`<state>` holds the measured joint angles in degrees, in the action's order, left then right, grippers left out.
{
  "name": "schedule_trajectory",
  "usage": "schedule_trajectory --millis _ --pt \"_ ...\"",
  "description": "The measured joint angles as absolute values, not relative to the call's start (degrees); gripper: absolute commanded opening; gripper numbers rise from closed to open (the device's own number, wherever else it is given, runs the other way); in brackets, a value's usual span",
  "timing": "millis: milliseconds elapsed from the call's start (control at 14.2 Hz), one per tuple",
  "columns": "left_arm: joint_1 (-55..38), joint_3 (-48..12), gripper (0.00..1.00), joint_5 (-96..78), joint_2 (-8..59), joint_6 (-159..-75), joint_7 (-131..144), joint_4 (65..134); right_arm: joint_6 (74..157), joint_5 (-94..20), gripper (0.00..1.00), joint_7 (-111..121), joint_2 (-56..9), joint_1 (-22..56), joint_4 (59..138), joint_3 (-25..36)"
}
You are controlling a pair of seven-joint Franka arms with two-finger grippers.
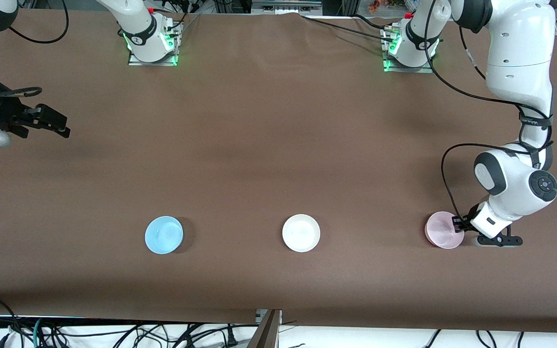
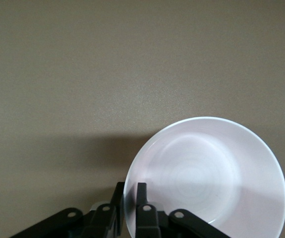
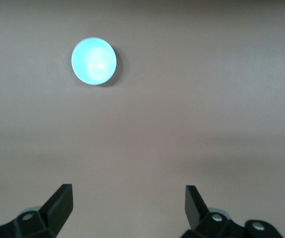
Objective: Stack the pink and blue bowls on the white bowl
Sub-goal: 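Carry the pink bowl onto the white bowl while the right gripper reaches the blue bowl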
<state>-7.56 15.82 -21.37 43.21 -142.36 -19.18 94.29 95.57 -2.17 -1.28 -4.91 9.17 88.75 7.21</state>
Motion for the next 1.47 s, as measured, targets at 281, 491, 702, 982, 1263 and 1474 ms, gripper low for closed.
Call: schedule_trajectory --millis 281,491,702,982,1263,1474 --pt "-7.9 15.8 0.00 -21.4 42.7 -142.5 -19.2 94.0 97.4 -4.6 1.00 -1.3 -5.6 9.1 88.8 7.1" --pt "-9.1 15.7 0.00 -21.4 42.4 -142.6 -16.0 92.6 97.3 -4.9 1.00 -1.5 -5.8 9.1 88.8 7.3" --pt "-12.4 15.5 0.00 -21.4 40.7 -141.5 -8.1 91.2 97.3 -5.0 1.00 -1.5 -6.8 9.1 88.9 7.3" --pt "-20.5 15.3 0.00 -21.4 37.8 -138.0 8.4 91.0 97.8 -5.0 1.00 1.3 -11.0 9.1 89.0 7.3" --pt "-30.5 15.2 0.00 -21.4 37.1 -137.3 25.2 91.0 104.3 -4.9 1.00 3.7 -17.0 9.1 89.3 7.3" --pt "-35.4 15.3 0.00 -21.4 37.1 -137.3 33.5 91.0 115.2 -5.0 1.00 3.7 -26.0 9.1 89.5 7.3"
